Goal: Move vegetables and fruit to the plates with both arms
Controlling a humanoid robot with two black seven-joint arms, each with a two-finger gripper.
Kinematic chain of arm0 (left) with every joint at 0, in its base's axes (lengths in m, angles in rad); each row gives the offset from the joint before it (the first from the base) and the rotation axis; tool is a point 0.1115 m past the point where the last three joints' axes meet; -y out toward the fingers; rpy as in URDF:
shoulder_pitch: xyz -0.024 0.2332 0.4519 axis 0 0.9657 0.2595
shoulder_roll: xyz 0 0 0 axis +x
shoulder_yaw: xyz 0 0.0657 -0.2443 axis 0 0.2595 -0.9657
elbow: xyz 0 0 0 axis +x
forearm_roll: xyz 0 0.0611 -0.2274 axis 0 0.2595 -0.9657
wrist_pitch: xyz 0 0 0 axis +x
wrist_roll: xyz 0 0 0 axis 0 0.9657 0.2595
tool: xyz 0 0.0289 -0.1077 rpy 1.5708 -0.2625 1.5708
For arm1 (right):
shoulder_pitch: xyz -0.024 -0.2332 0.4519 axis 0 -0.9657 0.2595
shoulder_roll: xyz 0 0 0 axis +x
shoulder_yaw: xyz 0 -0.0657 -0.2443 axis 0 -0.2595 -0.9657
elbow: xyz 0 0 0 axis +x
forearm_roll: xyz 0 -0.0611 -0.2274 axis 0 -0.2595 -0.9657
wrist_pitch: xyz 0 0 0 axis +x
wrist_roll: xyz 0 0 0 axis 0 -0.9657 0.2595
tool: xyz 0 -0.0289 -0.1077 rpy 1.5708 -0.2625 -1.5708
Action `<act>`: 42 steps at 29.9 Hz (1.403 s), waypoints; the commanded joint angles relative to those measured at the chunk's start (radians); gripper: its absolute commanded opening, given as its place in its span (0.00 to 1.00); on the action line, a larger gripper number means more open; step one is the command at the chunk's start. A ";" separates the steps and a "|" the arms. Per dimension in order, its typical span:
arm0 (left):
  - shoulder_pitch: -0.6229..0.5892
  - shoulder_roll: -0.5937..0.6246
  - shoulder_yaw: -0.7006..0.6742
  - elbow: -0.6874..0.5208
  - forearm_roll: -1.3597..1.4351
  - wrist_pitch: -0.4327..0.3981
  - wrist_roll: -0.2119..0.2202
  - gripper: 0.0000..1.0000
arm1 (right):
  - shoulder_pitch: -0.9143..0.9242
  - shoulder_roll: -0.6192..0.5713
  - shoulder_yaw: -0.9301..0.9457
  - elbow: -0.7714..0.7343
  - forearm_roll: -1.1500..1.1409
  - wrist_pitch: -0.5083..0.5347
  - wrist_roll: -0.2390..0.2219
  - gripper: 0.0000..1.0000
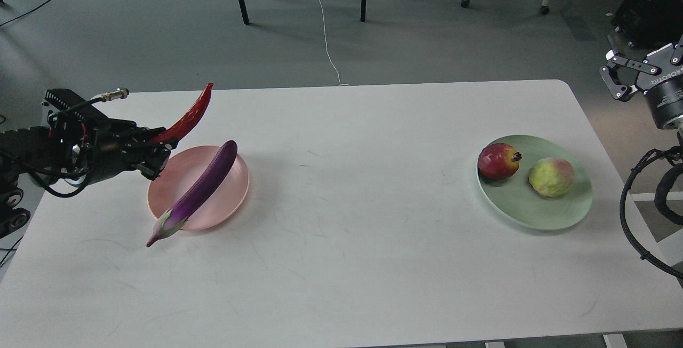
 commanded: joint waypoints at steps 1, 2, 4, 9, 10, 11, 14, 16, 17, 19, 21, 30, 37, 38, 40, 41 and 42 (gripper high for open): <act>0.063 -0.003 0.002 0.000 -0.001 0.002 -0.001 0.20 | 0.000 -0.004 0.000 0.002 0.000 0.000 0.000 0.98; 0.071 -0.004 0.000 0.002 -0.002 0.007 0.001 0.23 | 0.000 -0.007 0.001 0.002 0.000 0.000 0.000 0.98; 0.082 -0.012 0.002 0.020 -0.002 0.037 0.001 0.41 | 0.000 -0.010 0.001 0.002 0.000 0.000 0.000 0.98; 0.093 -0.050 0.003 0.071 -0.002 0.148 -0.001 0.65 | -0.001 -0.024 0.001 0.007 0.000 0.002 0.000 0.98; 0.094 -0.052 0.003 0.080 -0.001 0.151 -0.001 0.66 | -0.001 -0.024 0.001 0.007 0.000 0.002 0.000 0.98; 0.094 -0.055 0.002 0.083 -0.002 0.151 -0.001 0.67 | -0.001 -0.024 0.001 0.007 0.000 0.002 0.000 0.98; 0.094 -0.055 0.002 0.085 -0.002 0.154 -0.002 0.74 | -0.001 -0.024 0.001 0.007 0.000 0.002 0.000 0.98; 0.094 -0.055 0.002 0.083 -0.001 0.157 -0.007 0.79 | -0.001 -0.022 0.001 0.007 0.000 0.002 0.000 0.98; 0.094 -0.055 -0.003 0.083 -0.002 0.159 -0.007 0.81 | -0.001 -0.022 0.001 0.007 0.000 0.002 0.000 0.98; 0.091 -0.056 -0.018 0.082 -0.037 0.177 -0.007 0.87 | -0.001 -0.022 0.001 0.007 0.000 0.002 0.000 0.98; 0.077 -0.064 -0.050 0.082 -0.163 0.194 -0.007 0.91 | -0.001 -0.022 0.001 0.005 0.000 0.002 0.000 0.99; -0.013 -0.188 -0.302 0.083 -1.011 0.192 -0.002 0.98 | 0.029 -0.010 0.011 -0.009 0.000 -0.014 0.000 0.99; -0.053 -0.407 -0.458 0.198 -1.366 0.197 0.001 0.98 | 0.055 0.024 0.012 -0.024 0.000 -0.075 0.000 0.99; -0.053 -0.447 -0.480 0.233 -1.404 0.191 0.001 0.98 | 0.063 0.025 0.012 -0.027 0.002 -0.083 0.000 0.99; -0.055 -0.515 -0.524 0.310 -1.494 0.185 0.001 0.98 | 0.083 0.033 0.012 -0.053 0.002 -0.090 0.000 0.99; -0.055 -0.536 -0.541 0.350 -1.540 0.182 -0.001 0.98 | 0.092 0.042 0.012 -0.068 0.002 -0.091 0.000 0.99; -0.053 -0.553 -0.556 0.388 -1.583 0.171 -0.007 0.98 | 0.103 0.051 0.012 -0.088 0.003 -0.091 0.000 0.98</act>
